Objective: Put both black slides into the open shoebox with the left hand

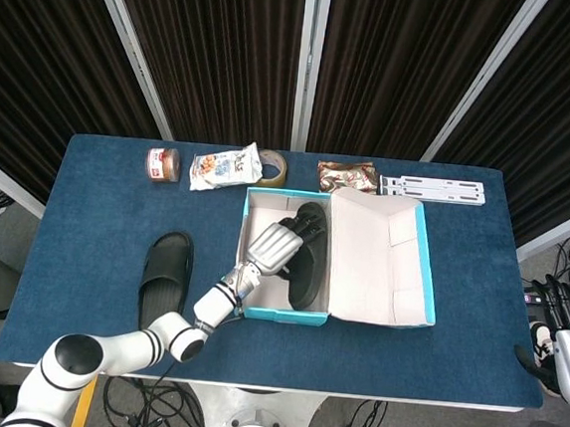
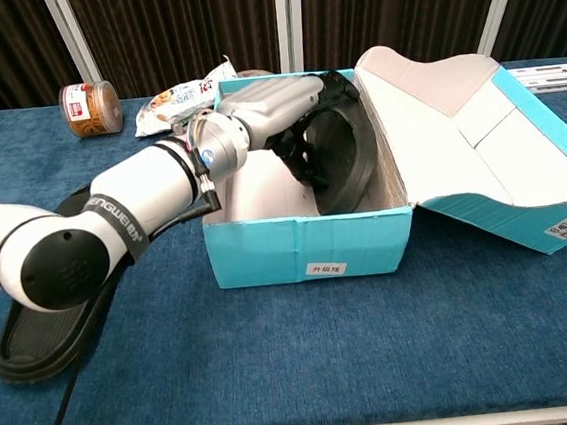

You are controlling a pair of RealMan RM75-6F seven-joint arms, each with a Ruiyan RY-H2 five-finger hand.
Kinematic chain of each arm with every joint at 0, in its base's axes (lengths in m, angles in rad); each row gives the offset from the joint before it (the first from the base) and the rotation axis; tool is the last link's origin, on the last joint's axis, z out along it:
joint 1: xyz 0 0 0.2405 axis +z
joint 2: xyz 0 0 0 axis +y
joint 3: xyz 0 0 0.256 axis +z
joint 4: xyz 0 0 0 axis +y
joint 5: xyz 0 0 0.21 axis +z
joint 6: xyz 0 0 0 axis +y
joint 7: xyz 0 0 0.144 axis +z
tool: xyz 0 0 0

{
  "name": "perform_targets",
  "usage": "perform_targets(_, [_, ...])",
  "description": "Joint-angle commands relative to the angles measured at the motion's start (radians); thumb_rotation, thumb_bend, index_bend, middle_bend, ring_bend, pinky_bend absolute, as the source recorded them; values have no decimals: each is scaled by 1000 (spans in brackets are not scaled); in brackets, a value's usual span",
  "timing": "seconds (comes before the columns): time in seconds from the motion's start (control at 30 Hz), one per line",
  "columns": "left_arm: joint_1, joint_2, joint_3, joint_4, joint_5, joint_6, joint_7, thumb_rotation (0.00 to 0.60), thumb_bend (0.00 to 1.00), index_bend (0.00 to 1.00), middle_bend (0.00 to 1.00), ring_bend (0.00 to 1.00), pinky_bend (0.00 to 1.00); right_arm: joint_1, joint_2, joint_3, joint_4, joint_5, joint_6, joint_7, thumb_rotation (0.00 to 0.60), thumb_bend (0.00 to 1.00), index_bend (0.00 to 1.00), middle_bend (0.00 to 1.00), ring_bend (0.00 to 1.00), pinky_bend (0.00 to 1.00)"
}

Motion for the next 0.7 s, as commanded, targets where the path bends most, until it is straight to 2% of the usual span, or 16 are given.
perform_targets(0.03, [-1, -19, 13, 28, 15, 11, 17, 600, 0, 109, 0, 0, 228, 1, -1, 0, 1, -1, -1, 1, 600, 128, 0, 0, 0, 0])
perform_targets(0.37, [3, -34, 18, 32, 14, -3, 78, 600, 0, 109, 0, 0, 230, -4, 0, -1, 4, -7, 9, 9, 600, 127, 0, 0, 0, 0])
perform_targets(0.53, [8, -5, 9, -25, -14, -40, 129, 600, 0, 109, 0, 0, 230, -6, 3, -3, 1, -14, 14, 10, 600, 127, 0, 0, 0, 0])
perform_targets(0.7, [28, 42, -10, -104, -25, 10, 198, 600, 0, 109, 0, 0, 229, -11, 5, -4, 0, -22, 26, 14, 600, 127, 0, 0, 0, 0])
